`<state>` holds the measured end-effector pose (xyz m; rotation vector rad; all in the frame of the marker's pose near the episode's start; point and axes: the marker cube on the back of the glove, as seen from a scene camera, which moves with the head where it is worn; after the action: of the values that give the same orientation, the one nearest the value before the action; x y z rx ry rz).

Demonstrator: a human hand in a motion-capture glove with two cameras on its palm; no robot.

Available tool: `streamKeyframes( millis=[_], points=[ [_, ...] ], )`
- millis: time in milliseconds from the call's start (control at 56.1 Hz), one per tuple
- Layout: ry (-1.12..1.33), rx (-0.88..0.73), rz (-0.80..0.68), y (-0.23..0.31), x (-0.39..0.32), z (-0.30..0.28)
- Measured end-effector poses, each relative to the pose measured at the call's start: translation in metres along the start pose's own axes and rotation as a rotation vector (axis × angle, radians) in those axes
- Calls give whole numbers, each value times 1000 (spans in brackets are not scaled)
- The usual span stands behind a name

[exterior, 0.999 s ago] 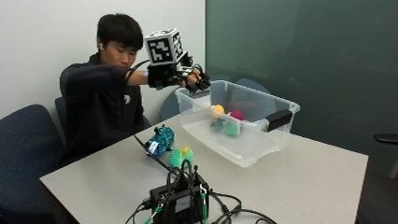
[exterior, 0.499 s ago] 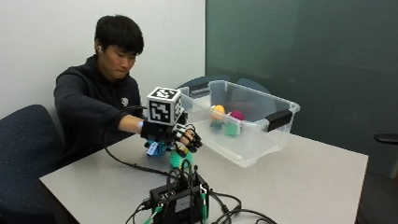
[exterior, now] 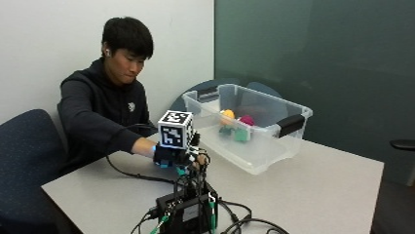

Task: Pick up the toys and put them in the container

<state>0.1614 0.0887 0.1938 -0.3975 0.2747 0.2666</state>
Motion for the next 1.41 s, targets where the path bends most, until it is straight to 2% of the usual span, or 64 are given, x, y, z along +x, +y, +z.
streamKeyframes(
  millis=[232,357,499,624,785,909,981,1016,1123,1212,1266,1337,1409],
  points=[
    [16,219,46,-10,6,-5],
    [-4,290,70,-6,6,-30],
    [14,358,59,-1,-10,-97],
    [60,495,53,-7,-41,-184],
    [24,634,-67,-17,-127,-274],
    [-215,572,-177,-31,-204,-298],
    [-101,538,-208,-46,-225,-285],
    [-86,508,-175,-53,-235,-279],
    [-78,312,-114,-68,-254,-251],
    [-41,215,-143,-70,-252,-234],
    [79,229,-190,-68,-236,-227],
    [-44,238,-191,-59,-232,-231],
    [57,251,-214,-49,-203,-229]
  ],
)
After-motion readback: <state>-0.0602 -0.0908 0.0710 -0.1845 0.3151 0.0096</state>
